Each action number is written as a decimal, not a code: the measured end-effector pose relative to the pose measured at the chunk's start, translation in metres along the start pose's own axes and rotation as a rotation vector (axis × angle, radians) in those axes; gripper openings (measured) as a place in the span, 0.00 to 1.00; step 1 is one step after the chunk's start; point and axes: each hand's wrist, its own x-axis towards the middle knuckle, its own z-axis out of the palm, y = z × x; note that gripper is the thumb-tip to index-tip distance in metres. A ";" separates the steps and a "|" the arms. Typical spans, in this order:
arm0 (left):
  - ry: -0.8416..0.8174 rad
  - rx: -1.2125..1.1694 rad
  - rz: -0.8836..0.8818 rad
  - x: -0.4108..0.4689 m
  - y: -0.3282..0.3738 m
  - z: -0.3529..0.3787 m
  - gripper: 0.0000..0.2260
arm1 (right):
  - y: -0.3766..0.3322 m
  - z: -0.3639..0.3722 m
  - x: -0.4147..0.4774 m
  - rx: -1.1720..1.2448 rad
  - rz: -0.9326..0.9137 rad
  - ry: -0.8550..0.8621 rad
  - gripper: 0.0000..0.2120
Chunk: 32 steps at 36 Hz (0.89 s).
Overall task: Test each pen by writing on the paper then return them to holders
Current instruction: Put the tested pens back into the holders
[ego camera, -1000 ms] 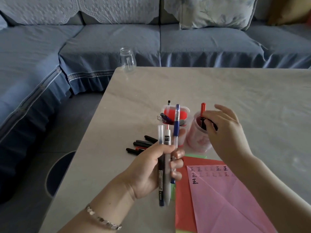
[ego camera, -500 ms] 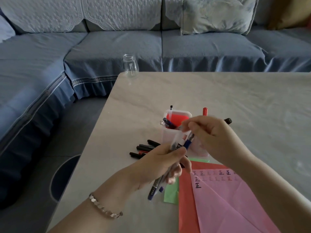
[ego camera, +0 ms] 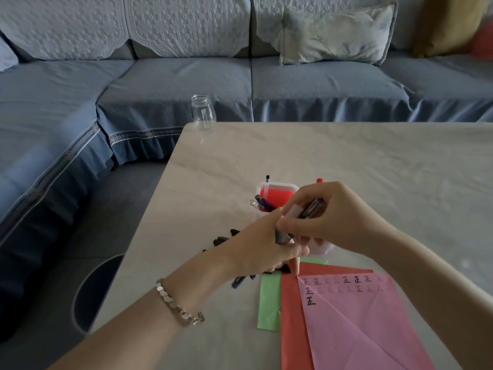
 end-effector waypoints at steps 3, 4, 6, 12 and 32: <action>0.044 0.023 0.044 -0.003 -0.003 0.001 0.18 | -0.004 -0.001 -0.003 0.034 -0.026 -0.071 0.04; 0.064 0.004 0.053 -0.004 -0.004 0.000 0.19 | -0.005 -0.002 -0.004 0.036 -0.034 -0.076 0.04; 0.125 -0.025 0.079 -0.006 -0.006 -0.004 0.24 | -0.006 -0.007 -0.006 0.027 -0.053 -0.042 0.05; 0.616 0.012 0.305 -0.006 -0.027 -0.035 0.36 | -0.019 -0.040 -0.007 0.121 -0.219 0.272 0.07; 0.437 0.165 -0.031 0.055 -0.065 -0.041 0.39 | 0.039 0.019 0.058 -0.656 -0.078 0.092 0.07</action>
